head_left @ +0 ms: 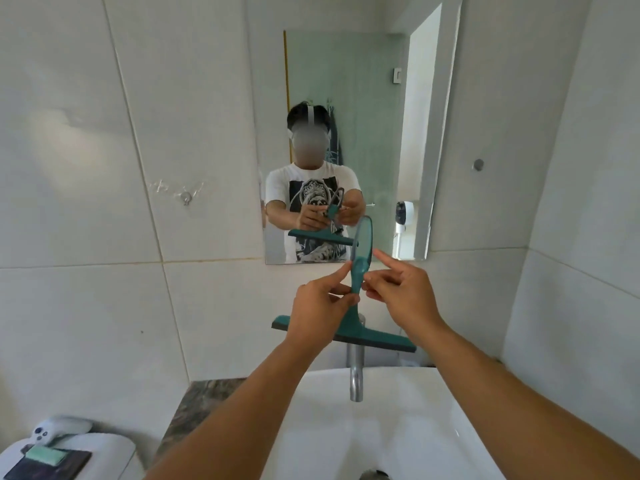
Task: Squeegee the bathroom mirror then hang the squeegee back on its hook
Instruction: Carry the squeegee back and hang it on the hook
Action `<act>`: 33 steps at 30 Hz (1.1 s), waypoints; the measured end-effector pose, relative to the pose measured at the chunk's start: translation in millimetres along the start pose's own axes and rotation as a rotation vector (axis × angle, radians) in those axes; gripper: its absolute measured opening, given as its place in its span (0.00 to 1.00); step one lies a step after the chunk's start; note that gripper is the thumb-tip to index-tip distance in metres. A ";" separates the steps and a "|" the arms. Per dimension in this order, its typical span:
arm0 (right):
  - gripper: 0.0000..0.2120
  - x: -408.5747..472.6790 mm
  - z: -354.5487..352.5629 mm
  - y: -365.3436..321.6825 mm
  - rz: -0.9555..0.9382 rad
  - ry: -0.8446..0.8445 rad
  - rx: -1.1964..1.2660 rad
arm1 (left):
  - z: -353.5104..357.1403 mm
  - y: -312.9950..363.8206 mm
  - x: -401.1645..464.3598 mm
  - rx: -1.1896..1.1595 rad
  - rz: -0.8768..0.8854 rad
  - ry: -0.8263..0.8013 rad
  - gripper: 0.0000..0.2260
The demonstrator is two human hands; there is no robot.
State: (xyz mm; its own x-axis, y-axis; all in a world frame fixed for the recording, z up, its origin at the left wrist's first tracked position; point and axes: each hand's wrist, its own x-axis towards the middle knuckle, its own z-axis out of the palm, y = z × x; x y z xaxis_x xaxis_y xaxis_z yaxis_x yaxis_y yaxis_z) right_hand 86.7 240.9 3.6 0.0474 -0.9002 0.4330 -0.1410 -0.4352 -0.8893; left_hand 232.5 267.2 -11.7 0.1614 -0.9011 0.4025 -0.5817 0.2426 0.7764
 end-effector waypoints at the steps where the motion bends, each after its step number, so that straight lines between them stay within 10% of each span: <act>1: 0.24 4.6 -4.3 2.6 -0.001 0.011 0.003 | 9.2 3.2 4.5 -0.011 -0.002 0.000 0.25; 33: 0.21 254.2 -237.3 98.5 -0.192 0.188 -0.084 | 288.3 120.0 218.0 0.084 0.334 0.182 0.28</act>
State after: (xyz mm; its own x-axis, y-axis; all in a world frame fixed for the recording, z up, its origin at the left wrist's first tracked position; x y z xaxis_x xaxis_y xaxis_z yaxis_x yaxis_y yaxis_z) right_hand -149.8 -26.2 61.1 -0.1019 -0.7786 0.6192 -0.2292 -0.5873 -0.7763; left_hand -31.9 -3.8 29.3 0.0865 -0.6971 0.7118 -0.6884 0.4746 0.5485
